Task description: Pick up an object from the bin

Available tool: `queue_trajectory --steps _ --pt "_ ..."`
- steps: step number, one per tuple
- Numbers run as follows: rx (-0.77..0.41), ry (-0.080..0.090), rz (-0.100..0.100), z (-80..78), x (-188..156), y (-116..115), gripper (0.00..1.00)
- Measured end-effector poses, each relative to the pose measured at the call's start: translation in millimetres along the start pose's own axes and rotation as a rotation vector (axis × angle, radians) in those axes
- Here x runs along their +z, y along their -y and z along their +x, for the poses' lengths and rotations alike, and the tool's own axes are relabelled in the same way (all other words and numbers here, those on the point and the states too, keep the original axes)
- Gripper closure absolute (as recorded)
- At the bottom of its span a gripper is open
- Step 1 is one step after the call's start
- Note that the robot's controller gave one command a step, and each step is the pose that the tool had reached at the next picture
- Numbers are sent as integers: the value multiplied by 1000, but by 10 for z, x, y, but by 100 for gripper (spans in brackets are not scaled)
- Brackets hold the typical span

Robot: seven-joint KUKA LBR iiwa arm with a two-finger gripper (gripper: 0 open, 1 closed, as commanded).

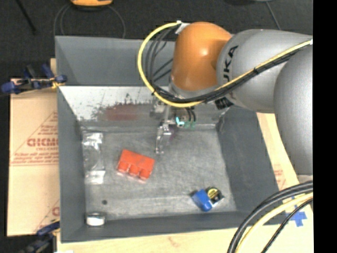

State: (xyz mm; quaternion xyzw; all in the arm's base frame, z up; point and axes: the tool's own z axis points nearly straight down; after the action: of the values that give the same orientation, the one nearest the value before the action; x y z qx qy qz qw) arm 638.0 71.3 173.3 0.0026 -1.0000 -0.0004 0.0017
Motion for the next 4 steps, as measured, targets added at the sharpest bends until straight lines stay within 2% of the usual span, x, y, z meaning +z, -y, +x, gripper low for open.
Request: queue_trajectory --steps 1,2,3,4 --pt "-25 1 0 447 240 -332 0" --pt "100 4 -1 597 378 -362 0" --pt "301 1 0 640 429 -308 0" --pt "383 13 -4 606 1013 -275 0"
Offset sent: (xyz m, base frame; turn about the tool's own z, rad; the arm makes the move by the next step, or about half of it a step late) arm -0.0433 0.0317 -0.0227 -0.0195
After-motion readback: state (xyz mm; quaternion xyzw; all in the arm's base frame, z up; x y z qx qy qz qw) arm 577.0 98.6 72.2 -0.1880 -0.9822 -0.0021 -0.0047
